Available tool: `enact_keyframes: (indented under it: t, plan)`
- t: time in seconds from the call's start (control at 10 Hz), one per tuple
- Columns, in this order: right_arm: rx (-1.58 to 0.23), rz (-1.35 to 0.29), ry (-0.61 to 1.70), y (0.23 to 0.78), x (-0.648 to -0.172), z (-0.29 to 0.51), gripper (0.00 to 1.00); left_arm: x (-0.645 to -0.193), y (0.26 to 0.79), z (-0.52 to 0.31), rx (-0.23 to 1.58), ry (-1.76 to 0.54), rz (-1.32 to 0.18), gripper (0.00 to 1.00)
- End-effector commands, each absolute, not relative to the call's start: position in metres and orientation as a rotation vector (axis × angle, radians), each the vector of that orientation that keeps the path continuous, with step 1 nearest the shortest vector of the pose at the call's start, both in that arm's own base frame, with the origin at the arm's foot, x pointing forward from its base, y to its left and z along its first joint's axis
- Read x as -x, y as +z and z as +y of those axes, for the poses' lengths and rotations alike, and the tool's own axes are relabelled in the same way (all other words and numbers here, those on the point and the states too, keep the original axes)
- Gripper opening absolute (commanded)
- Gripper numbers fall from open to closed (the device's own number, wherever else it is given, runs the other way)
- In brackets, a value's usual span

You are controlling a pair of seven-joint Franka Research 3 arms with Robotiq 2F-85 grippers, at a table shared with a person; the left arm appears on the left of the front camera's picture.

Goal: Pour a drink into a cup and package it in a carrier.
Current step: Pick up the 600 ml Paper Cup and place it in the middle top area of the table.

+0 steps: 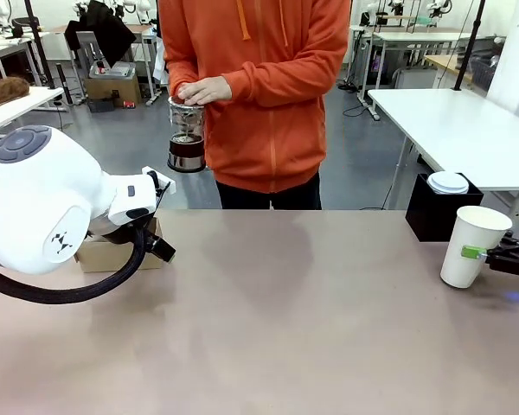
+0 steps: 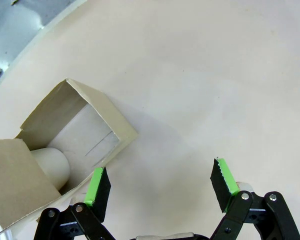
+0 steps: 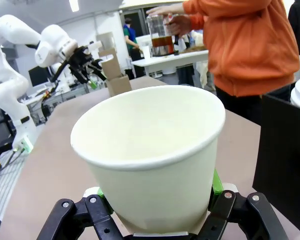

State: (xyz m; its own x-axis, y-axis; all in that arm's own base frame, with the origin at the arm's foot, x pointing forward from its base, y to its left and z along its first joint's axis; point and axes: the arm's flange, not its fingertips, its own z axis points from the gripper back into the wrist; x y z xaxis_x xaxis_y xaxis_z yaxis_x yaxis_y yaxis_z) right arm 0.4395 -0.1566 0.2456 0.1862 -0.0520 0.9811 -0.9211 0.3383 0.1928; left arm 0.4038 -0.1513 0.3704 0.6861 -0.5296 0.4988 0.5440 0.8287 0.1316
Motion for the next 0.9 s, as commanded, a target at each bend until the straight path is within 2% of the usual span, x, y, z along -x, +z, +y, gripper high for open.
enact_keyframes:
  t: [0.0, 0.3, 0.6, 0.8]
  plan:
    - [-1.057, -1.187, 0.742, 0.295, -0.430, -0.140, 0.80, -0.404, 0.370, -0.151, 0.029, -0.602, -0.550, 1.00]
    - [-1.051, -1.125, 0.775, 0.341, -0.445, -0.060, 0.80, -0.404, 0.370, -0.151, 0.029, -0.602, -0.550, 1.00]
    - [-1.028, -1.089, 0.787, 0.329, -0.485, 0.037, 0.80, -0.404, 0.370, -0.151, 0.029, -0.602, -0.550, 1.00]
    - [-0.986, -1.128, 0.779, 0.310, -0.504, 0.084, 0.80, -0.404, 0.370, -0.151, 0.029, -0.602, -0.550, 1.00]
